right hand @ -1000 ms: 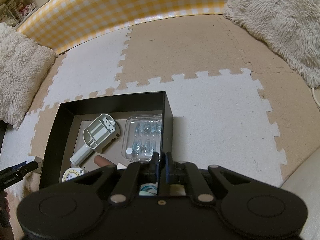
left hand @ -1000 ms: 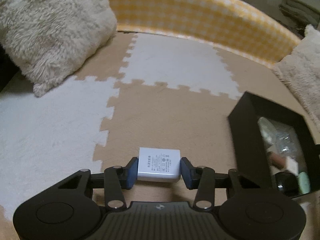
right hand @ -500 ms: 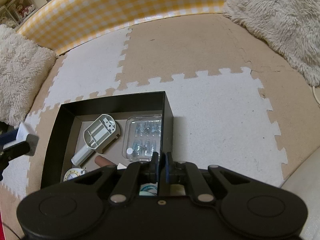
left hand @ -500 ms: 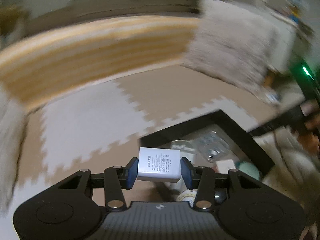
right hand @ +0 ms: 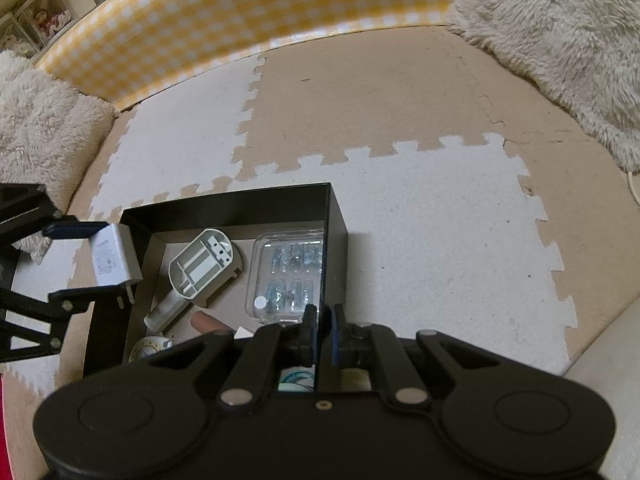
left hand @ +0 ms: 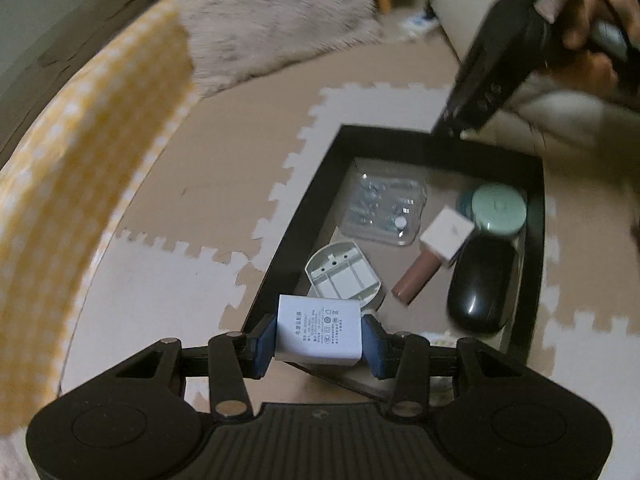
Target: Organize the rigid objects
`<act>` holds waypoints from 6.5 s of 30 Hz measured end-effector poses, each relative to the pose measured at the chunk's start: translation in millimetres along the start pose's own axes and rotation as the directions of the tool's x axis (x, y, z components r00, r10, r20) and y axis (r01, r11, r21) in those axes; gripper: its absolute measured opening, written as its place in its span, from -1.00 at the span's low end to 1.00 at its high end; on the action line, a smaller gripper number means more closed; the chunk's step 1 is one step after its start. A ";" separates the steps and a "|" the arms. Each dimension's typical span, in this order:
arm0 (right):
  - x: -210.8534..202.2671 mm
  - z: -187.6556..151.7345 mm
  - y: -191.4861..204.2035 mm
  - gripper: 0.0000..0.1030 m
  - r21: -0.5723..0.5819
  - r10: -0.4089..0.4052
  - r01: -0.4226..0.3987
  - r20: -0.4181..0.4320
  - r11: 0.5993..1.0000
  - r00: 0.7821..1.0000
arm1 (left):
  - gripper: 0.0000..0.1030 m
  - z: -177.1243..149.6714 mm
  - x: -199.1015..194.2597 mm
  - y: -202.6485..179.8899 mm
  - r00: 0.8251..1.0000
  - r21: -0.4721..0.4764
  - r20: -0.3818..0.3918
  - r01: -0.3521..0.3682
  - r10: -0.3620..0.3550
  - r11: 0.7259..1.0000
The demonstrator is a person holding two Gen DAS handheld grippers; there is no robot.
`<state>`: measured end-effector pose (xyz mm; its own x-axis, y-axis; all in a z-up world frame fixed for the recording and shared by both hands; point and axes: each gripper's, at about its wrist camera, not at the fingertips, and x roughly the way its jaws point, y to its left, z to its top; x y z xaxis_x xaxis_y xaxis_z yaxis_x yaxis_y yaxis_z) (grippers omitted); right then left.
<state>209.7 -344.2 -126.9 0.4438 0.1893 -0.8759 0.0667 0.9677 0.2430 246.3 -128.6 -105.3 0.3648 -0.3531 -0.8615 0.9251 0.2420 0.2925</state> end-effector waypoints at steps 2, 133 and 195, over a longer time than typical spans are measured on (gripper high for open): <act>0.0 0.1 0.4 -0.86 -0.003 -0.001 0.001 0.000 1.000 1.000 | -0.07 -1.7 1.6 0.7 1.000 0.039 -0.004 -0.022 0.022 0.999; -238.5 -225.4 99.3 1.00 -0.123 -0.135 0.248 0.575 0.961 0.807 | 1.00 -82.7 -242.6 -222.1 0.786 -0.856 0.021 -0.305 0.618 0.417; -238.2 -225.9 99.3 1.00 -0.123 -0.134 0.247 0.574 0.961 0.808 | 1.00 -79.1 -242.2 -223.8 0.785 -0.857 0.023 -0.303 0.618 0.418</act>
<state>-91.2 -255.6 11.6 0.8624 -0.0725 -0.5010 0.0640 0.9974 -0.0342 -57.4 -25.7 5.1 0.8611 -0.1489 -0.4861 0.1856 0.9822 0.0278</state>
